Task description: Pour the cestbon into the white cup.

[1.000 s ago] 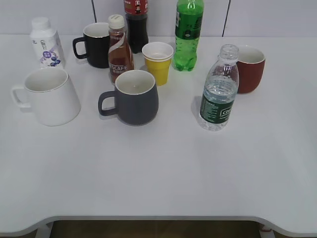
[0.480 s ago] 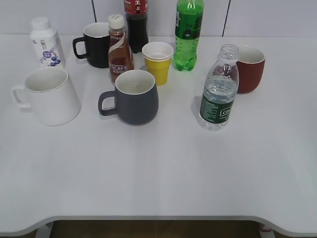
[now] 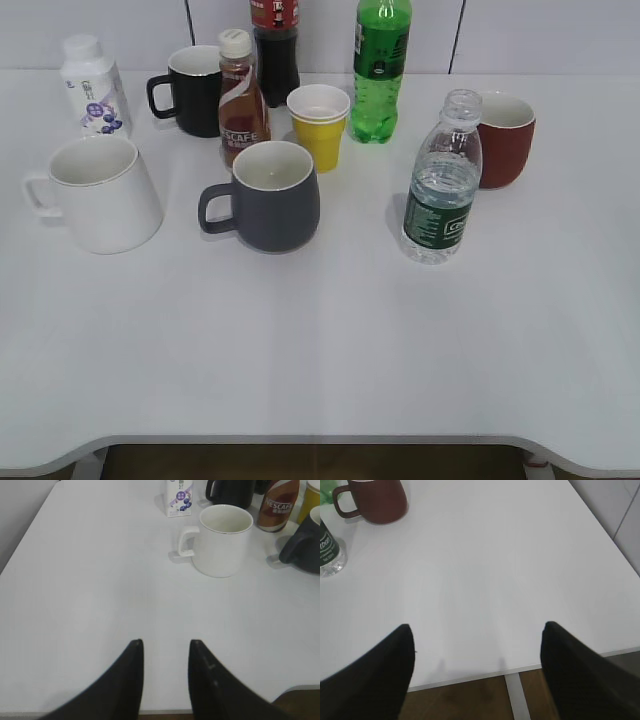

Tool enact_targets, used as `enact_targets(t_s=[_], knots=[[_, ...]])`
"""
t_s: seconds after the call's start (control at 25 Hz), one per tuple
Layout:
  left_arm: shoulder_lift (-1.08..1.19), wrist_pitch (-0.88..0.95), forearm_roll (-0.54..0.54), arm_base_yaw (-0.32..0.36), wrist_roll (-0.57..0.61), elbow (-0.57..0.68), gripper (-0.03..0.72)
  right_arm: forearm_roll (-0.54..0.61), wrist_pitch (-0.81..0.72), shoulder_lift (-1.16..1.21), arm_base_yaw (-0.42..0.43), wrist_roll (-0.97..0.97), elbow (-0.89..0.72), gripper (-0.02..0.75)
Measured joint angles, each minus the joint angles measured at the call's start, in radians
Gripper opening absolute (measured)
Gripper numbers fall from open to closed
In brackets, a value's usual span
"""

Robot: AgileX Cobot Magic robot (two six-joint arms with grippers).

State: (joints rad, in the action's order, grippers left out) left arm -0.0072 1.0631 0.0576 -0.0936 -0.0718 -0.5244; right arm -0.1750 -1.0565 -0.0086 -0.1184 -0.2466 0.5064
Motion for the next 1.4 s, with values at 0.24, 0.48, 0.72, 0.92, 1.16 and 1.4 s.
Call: enact_targets(t_s=[0.24,0.48,0.72,0.92,1.16,1.4], knots=[[0.000,0.000,0.000,0.000,0.000,0.000,0.232,0.001,0.000,0.000,0.000,0.000,0.000,0.589],[0.007,-0.035,0.002,0.000,0.000,-0.014,0.232,0.001,0.000,0.000,0.000,0.000,0.000,0.589],[0.085,-0.433,0.002,0.000,0.000,-0.016,0.232,0.001,0.000,0.000,0.000,0.000,0.000,0.589],[0.248,-0.846,0.001,0.000,0.000,0.004,0.232,0.001,0.000,0.000,0.000,0.000,0.000,0.589],[0.629,-1.111,0.091,0.000,0.000,0.005,0.235,0.004,0.000,0.000,0.000,0.000,0.000,0.589],[1.074,-1.473,0.100,0.000,0.000,0.008,0.237,0.005,0.000,0.000,0.000,0.000,0.000,0.589]])
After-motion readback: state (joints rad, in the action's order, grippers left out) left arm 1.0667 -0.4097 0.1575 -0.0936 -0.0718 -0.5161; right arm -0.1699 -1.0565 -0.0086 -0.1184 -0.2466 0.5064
